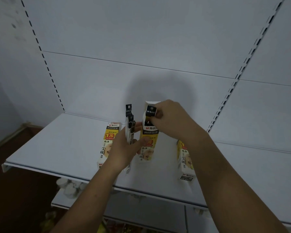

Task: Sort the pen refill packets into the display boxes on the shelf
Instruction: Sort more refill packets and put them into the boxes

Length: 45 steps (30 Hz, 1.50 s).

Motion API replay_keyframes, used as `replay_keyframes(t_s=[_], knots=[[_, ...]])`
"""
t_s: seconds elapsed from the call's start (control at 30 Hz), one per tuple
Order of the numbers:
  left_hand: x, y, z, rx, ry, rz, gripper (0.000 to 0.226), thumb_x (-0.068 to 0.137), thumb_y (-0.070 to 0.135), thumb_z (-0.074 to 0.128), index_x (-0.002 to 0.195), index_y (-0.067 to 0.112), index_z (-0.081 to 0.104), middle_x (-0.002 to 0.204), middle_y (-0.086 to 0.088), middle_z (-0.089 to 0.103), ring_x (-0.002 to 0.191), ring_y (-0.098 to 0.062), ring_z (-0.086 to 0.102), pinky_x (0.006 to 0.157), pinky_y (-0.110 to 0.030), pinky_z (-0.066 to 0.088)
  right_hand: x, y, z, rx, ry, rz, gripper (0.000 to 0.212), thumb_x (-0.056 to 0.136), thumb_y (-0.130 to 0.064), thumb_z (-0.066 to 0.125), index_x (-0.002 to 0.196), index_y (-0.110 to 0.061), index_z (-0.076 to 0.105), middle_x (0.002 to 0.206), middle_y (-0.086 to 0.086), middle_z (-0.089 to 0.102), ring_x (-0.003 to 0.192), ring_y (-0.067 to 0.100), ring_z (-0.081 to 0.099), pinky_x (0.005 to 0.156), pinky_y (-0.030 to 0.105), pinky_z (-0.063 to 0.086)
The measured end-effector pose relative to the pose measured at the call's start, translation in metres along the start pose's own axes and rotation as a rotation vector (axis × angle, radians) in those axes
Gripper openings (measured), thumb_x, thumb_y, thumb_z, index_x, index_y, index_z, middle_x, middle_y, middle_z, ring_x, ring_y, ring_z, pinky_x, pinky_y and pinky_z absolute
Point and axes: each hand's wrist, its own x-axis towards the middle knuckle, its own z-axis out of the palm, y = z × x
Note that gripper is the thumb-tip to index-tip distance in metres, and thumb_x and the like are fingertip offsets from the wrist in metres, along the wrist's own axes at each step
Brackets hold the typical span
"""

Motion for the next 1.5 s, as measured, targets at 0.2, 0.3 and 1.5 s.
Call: replay_keyframes(t_s=[0.2,0.3,1.5], knots=[[-0.002,0.002,-0.001,-0.006,0.000,0.012,0.041,0.092,0.015,0.079,0.123,0.036,0.065,0.116,0.004,0.077,0.055,-0.011,0.063,0.054,-0.023,0.052,-0.005,-0.003,-0.015,0.118,0.097,-0.093,0.006,0.097,-0.025,0.070,0.099,-0.028,0.075,0.088,-0.017,0.069,0.068,-0.012,0.057,0.060,0.005,0.039],[-0.002,0.002,0.000,-0.001,0.008,0.007,0.041,0.092,0.013,0.079,0.120,0.038,0.064,0.111,0.002,0.077,0.053,-0.011,0.061,0.053,-0.021,0.050,-0.003,-0.004,-0.010,0.017,0.010,-0.086,0.013,0.097,-0.020,0.066,0.098,-0.029,0.075,0.087,-0.015,0.070,0.072,-0.005,0.060,0.063,0.012,0.040],[-0.003,0.013,-0.005,0.015,-0.005,0.008,0.030,0.099,0.018,0.069,0.117,0.042,0.064,0.072,0.019,0.071,0.054,-0.006,0.063,0.052,-0.017,0.047,-0.010,-0.002,0.002,-0.062,0.077,-0.202,0.016,0.100,-0.020,0.053,0.098,-0.025,0.068,0.091,-0.008,0.057,0.079,0.010,0.056,0.071,0.028,0.044]])
